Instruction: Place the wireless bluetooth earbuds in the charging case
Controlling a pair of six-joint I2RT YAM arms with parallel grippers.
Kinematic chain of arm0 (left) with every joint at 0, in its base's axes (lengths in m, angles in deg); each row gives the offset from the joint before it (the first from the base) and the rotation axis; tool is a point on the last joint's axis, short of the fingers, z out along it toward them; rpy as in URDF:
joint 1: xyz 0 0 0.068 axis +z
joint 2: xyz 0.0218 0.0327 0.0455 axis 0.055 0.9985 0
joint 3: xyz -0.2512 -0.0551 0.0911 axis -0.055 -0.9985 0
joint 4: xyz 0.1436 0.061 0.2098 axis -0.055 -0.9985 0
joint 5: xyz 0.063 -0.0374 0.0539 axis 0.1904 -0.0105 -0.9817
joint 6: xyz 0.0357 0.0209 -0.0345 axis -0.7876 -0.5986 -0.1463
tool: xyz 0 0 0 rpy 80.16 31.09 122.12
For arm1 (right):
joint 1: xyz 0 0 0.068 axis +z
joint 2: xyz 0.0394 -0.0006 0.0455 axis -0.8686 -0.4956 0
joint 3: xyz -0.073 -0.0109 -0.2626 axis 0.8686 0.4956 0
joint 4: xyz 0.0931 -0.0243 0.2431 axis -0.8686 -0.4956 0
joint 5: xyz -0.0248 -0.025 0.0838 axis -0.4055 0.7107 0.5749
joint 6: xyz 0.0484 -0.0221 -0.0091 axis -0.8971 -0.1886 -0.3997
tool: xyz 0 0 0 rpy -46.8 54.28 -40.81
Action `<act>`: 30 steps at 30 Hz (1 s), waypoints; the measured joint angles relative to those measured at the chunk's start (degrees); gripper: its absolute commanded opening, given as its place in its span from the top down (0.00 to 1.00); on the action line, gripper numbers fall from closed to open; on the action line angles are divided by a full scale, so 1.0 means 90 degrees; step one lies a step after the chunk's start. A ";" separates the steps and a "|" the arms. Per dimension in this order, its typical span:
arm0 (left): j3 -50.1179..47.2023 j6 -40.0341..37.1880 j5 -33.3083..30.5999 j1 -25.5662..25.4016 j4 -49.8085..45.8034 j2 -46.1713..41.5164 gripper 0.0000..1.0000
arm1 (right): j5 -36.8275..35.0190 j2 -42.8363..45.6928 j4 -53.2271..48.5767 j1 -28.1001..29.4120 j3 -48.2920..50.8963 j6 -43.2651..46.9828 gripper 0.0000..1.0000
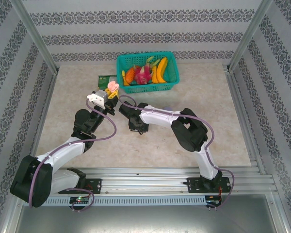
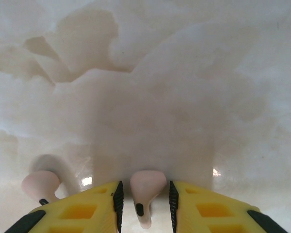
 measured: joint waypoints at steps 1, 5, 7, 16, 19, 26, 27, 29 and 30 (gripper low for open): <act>0.0000 0.0000 0.0000 0.0000 0.0000 0.0000 1.00 | -0.0002 -0.0017 -0.0029 0.0000 -0.0027 0.0000 0.67; 0.0000 0.0000 0.0002 0.0000 0.0000 0.0000 1.00 | -0.0002 -0.0024 -0.0058 -0.0005 -0.0041 0.0036 0.68; 0.0000 0.0002 0.0002 0.0000 0.0000 0.0000 1.00 | 0.0000 -0.0027 -0.0058 -0.0012 -0.0041 0.0058 0.68; 0.0000 0.0024 0.0032 0.0000 -0.0002 0.0005 1.00 | 0.0000 -0.0029 -0.0097 -0.0056 -0.0044 0.0168 0.75; 0.0000 0.0027 0.0066 0.0000 -0.0002 0.0012 1.00 | -0.0002 -0.0029 -0.0121 -0.0056 -0.0044 0.0219 0.78; 0.0000 0.0046 0.0194 0.0039 -0.0005 0.0024 1.00 | -0.0007 -0.0012 -0.0066 -0.0097 -0.0032 0.0338 0.84; 0.0000 0.0046 0.0214 0.0039 -0.0005 0.0024 1.00 | -0.0017 0.0007 -0.0027 -0.0097 -0.0007 0.0338 0.84; 0.0000 0.0049 0.0294 0.0039 -0.0005 0.0024 1.00 | -0.0049 0.0078 0.0070 -0.0100 0.0102 0.0342 0.85; 0.0000 0.0049 0.0321 0.0039 -0.0005 0.0022 1.00 | -0.0058 0.0117 0.0112 -0.0112 0.0158 0.0355 0.85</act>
